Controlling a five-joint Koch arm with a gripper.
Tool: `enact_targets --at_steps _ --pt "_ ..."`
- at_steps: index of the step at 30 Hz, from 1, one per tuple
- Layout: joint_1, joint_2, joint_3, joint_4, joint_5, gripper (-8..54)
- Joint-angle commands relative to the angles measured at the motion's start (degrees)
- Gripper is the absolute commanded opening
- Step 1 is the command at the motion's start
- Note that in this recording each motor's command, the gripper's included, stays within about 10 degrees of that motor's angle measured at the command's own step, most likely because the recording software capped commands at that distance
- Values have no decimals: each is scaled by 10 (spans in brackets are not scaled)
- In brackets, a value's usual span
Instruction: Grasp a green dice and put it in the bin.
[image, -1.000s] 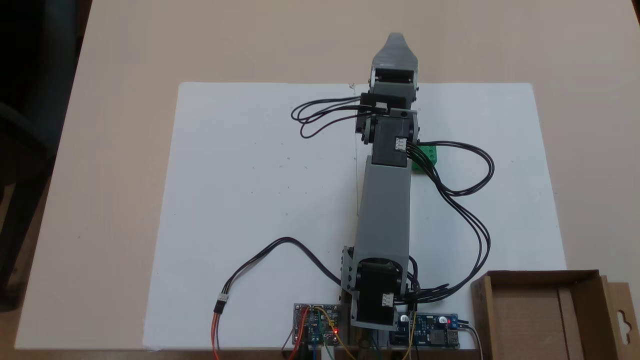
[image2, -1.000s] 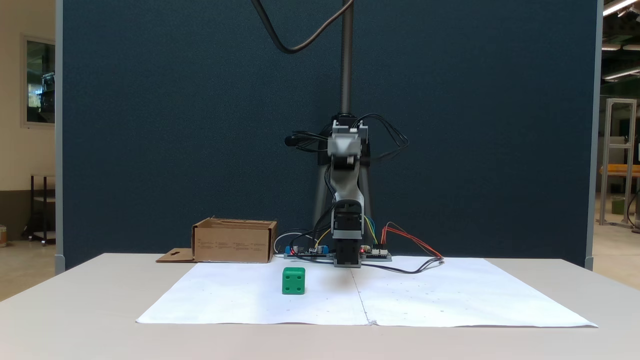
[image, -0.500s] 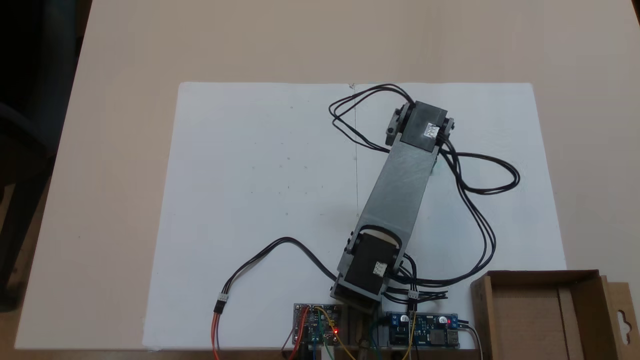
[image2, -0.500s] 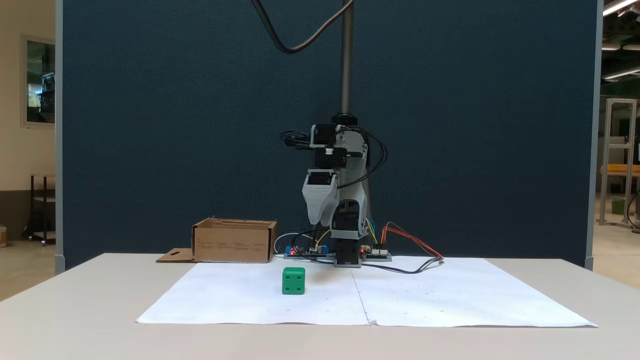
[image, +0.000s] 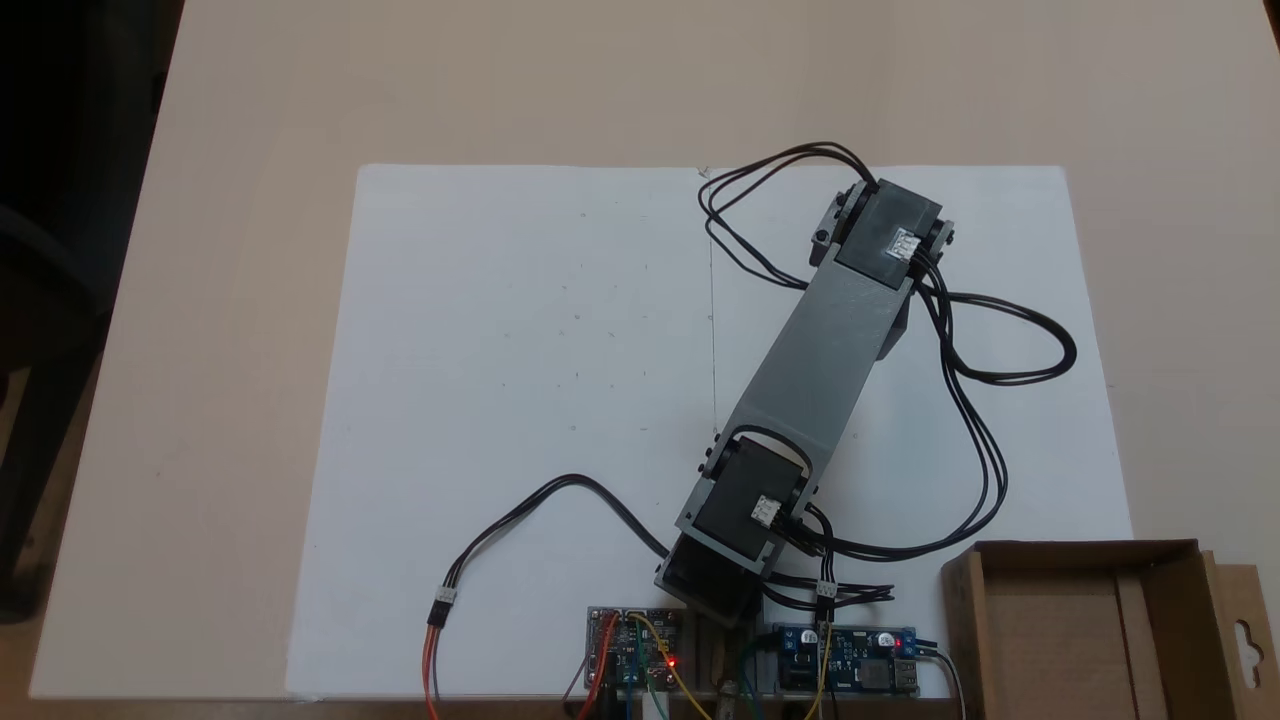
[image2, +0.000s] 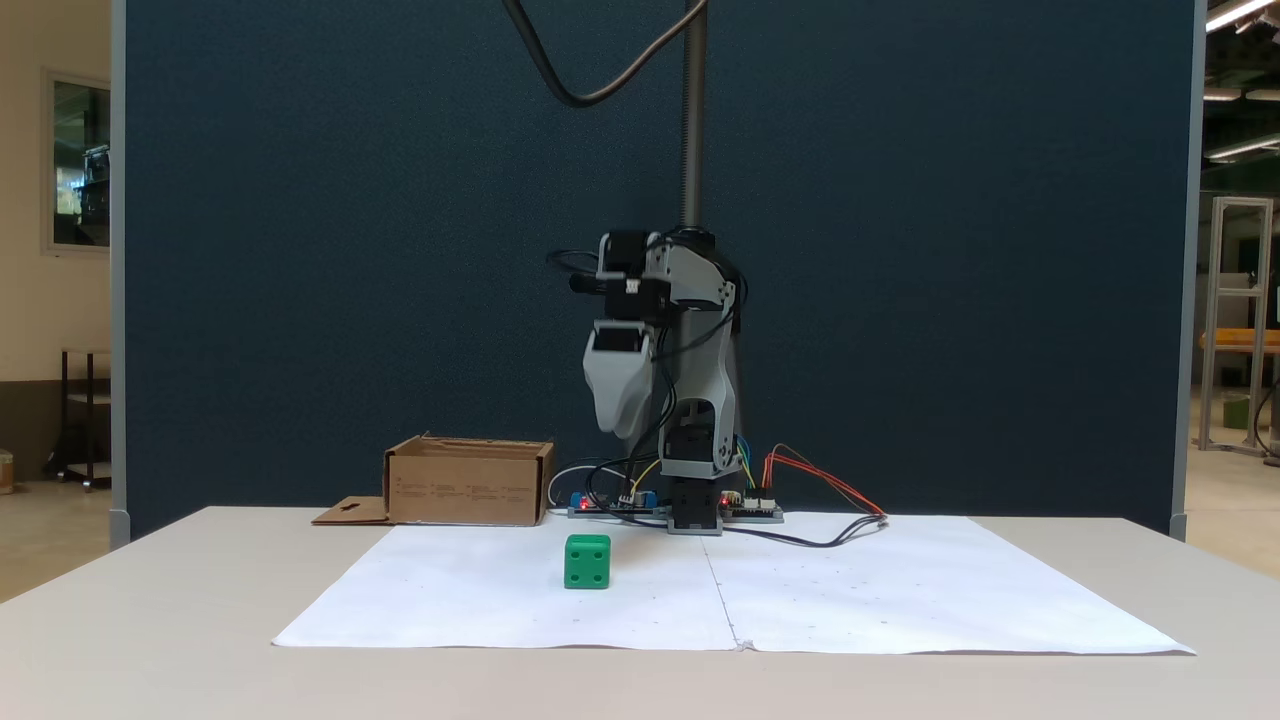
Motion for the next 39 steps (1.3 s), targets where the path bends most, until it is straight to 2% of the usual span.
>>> enact_targets --at_steps 1,13,29,39 --pt "11 4 -53 -4 -62 444" --pt "50 -65 -76 -11 -76 451" --pt "-14 -87 -76 -72 -79 442" --pt "-18 -104 -76 -72 -155 443"
